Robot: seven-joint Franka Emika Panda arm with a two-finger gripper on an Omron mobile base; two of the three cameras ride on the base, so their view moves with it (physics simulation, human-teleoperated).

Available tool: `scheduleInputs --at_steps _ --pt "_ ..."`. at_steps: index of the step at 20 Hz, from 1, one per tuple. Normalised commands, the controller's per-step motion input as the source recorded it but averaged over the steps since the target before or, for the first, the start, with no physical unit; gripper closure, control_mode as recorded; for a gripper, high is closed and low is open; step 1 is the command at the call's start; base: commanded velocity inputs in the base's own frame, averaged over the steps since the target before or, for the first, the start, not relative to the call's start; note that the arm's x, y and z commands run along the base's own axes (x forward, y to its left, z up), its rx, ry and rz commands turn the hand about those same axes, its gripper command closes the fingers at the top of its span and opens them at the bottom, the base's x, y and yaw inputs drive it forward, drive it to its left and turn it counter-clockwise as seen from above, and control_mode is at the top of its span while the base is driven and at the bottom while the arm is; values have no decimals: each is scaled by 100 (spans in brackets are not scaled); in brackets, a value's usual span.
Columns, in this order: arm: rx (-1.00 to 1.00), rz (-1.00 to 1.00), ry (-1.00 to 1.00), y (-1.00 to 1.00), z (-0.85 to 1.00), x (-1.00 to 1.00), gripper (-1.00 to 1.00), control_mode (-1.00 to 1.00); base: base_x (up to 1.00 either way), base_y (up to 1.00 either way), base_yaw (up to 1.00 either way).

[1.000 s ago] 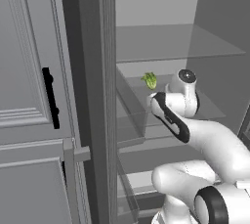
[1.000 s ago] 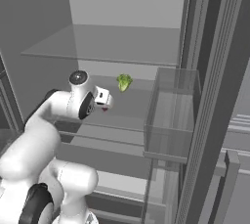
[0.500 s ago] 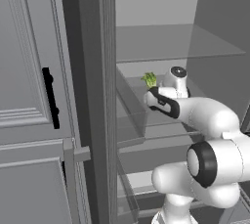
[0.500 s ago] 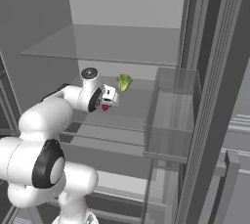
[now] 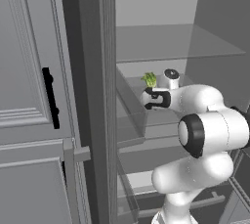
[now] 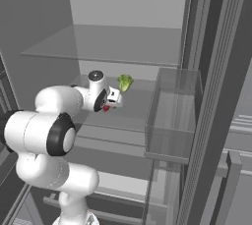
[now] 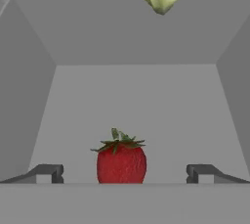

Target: Take the strawberry from the fridge and place it on top of the pancake, located on the dining counter.

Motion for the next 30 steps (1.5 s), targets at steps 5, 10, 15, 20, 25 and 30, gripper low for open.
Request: scheduleInputs --at_steps 5,10,15,20,25,30 --pt "0 0 0 0 -18 1 -100 -100 0 0 0" --pt "0 0 0 0 -19 13 -100 -100 0 0 0" --pt "0 0 0 0 -25 27 -100 -100 0 0 0" --pt "0 0 0 1 -24 8 100 -100 0 0 0" --pt "0 0 0 0 -24 -15 100 -100 0 0 0" --pt "0 0 0 0 -6 -39 100 -100 0 0 0"
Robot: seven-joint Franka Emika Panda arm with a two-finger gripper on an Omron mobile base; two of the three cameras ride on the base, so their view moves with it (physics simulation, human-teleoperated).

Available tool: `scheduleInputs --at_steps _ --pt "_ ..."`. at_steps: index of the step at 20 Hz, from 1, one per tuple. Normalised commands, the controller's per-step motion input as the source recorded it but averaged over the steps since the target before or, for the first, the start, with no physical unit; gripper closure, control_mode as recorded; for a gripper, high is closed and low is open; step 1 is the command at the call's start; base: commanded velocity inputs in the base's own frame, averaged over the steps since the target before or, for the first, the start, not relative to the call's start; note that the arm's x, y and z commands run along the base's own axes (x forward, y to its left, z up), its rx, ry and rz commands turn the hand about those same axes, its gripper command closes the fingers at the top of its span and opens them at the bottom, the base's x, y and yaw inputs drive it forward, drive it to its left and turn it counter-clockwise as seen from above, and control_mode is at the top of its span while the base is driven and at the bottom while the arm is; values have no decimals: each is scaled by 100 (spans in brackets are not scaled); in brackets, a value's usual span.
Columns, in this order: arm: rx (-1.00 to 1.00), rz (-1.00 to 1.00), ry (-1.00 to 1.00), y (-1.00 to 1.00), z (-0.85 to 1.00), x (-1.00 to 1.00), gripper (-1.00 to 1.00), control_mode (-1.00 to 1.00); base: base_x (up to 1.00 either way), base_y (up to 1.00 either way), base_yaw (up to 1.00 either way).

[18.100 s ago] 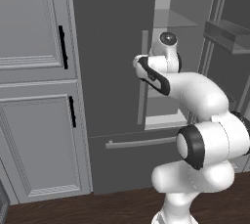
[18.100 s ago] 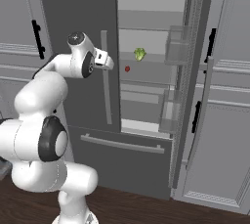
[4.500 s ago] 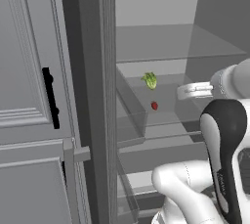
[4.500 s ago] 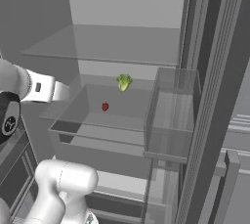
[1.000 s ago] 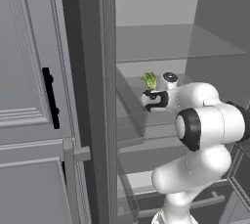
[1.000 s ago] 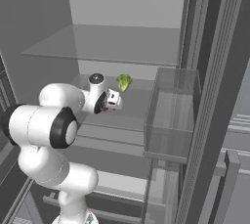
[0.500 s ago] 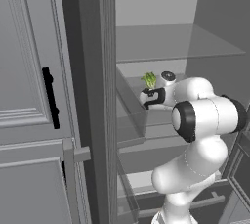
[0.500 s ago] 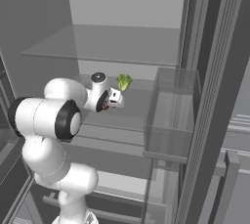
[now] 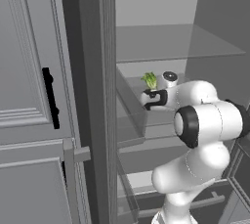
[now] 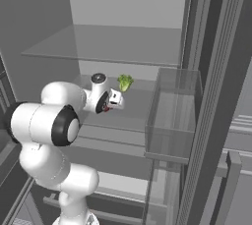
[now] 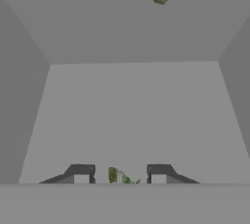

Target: Take the strawberry from the fridge and place it on top of the pancake, located on the dining counter.

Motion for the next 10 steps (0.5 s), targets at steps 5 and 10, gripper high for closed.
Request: scheduleInputs --at_steps 5,10 --pt "2 -1 -3 -3 3 -60 100 -100 0 0 0" --pt "3 -3 -7 -7 23 -75 100 -100 0 0 0"
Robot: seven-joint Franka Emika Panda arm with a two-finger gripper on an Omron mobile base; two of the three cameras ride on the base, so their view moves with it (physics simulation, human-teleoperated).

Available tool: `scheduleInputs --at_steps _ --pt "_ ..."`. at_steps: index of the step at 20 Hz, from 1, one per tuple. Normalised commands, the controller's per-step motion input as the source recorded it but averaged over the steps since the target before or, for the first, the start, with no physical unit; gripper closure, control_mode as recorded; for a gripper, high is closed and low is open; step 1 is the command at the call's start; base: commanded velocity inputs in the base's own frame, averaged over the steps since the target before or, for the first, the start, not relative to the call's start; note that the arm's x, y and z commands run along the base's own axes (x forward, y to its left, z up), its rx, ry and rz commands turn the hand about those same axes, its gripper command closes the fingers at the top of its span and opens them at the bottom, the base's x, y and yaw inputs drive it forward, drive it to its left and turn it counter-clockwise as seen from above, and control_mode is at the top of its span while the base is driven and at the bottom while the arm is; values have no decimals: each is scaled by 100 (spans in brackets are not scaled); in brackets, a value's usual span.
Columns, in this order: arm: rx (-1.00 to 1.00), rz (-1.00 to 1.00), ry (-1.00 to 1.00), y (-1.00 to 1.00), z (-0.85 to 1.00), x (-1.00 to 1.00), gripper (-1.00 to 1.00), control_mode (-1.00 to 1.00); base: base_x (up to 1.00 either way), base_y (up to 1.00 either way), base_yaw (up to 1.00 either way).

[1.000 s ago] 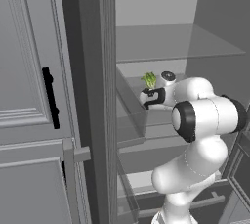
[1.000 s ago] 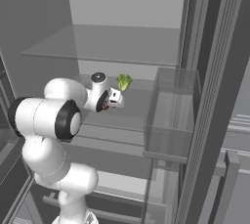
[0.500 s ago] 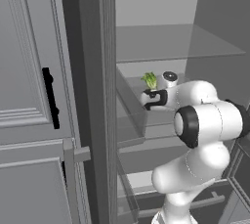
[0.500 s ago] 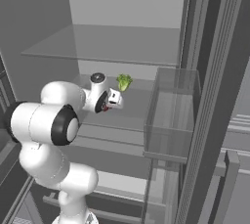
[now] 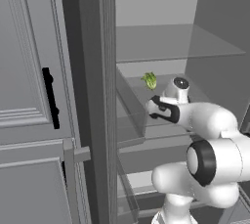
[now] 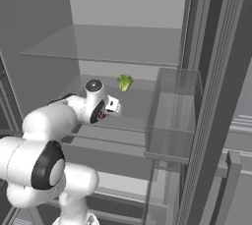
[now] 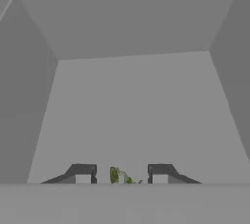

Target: Take the strawberry from the fridge and place it on top of the pancake, located on the dining counter.

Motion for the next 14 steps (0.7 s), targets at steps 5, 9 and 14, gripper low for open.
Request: scheduleInputs --at_steps 5,9,14 --pt "0 -3 -5 -4 65 -78 100 -100 0 0 0" --pt "0 -2 -4 0 84 -84 100 -100 0 0 0" --pt "0 -1 -8 0 96 -72 100 -100 0 0 0"
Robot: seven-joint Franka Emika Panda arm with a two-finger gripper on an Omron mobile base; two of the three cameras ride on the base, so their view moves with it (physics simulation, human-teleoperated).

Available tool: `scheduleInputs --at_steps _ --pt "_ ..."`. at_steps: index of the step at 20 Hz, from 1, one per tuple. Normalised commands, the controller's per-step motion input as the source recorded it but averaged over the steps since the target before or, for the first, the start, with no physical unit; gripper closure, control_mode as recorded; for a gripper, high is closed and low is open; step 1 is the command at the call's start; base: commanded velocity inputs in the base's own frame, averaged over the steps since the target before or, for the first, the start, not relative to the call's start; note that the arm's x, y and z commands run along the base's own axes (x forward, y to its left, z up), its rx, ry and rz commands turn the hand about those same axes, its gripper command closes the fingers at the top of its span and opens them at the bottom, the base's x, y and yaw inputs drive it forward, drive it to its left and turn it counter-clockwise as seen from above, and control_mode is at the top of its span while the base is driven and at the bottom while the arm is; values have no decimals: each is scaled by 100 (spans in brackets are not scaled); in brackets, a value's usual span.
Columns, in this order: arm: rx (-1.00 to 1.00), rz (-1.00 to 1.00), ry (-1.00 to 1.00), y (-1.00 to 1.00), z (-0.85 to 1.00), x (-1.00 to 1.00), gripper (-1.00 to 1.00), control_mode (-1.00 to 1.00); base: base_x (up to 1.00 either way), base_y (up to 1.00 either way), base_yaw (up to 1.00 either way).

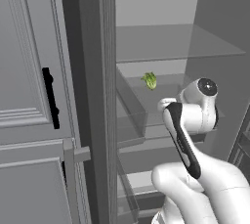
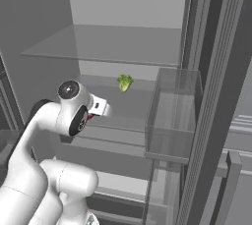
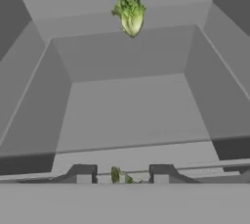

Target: Take the strawberry from the fridge and place it on top of the pancake, located on the dining counter.

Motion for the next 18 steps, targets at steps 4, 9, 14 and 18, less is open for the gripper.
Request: scheduleInputs --at_steps 4,9,14,18 --pt "0 0 -1 0 100 -68 100 -100 0 0 0" --pt "0 0 0 0 98 -57 100 -100 0 0 0" --pt "0 0 0 6 81 -37 100 -100 0 0 0" --pt "0 0 -2 2 31 -77 100 -100 0 0 0"
